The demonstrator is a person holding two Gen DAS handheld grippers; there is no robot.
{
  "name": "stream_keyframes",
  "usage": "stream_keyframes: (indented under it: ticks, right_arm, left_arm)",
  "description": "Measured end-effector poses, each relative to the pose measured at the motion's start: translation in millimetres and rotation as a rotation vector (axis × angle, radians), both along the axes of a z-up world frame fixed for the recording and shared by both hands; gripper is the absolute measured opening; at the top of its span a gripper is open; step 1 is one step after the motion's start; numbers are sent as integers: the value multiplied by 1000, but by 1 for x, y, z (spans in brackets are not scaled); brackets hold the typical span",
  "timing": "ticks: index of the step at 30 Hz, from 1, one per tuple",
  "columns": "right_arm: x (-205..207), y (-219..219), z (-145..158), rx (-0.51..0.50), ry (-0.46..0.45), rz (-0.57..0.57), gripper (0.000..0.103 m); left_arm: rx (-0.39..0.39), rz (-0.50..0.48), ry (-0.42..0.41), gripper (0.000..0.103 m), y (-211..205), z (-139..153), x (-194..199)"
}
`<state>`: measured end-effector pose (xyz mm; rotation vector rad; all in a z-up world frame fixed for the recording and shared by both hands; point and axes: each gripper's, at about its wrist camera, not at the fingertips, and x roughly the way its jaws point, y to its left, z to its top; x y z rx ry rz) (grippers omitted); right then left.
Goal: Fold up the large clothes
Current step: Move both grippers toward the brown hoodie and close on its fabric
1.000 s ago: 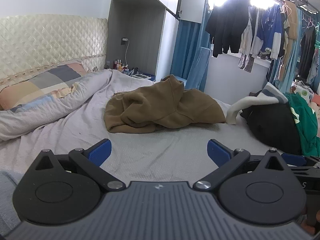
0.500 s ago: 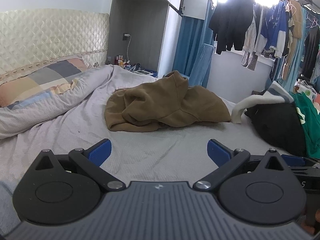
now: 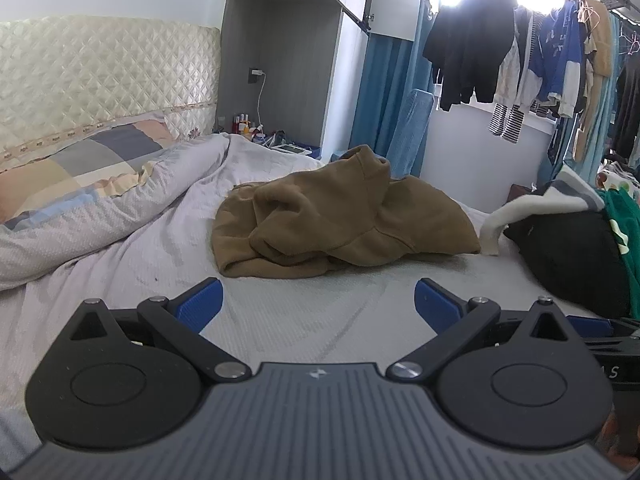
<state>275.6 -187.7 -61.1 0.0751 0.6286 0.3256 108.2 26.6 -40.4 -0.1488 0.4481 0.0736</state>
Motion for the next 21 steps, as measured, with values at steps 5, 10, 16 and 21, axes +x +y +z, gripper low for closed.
stream_keyframes:
  ticks: [5, 10, 16, 21]
  right_arm:
    - [23, 5, -5, 4, 23, -2, 103]
    - [47, 12, -5, 12, 42, -5, 103]
    - [78, 23, -4, 7, 52, -8, 103]
    - [109, 30, -3, 22, 65, -13, 103]
  left_arm:
    - [18, 0, 16, 103, 11, -6, 32]
    - [29, 3, 26, 103, 20, -9, 60]
    - [6, 8, 28, 103, 36, -7, 96]
    - [-10, 18, 32, 103, 46, -7, 132]
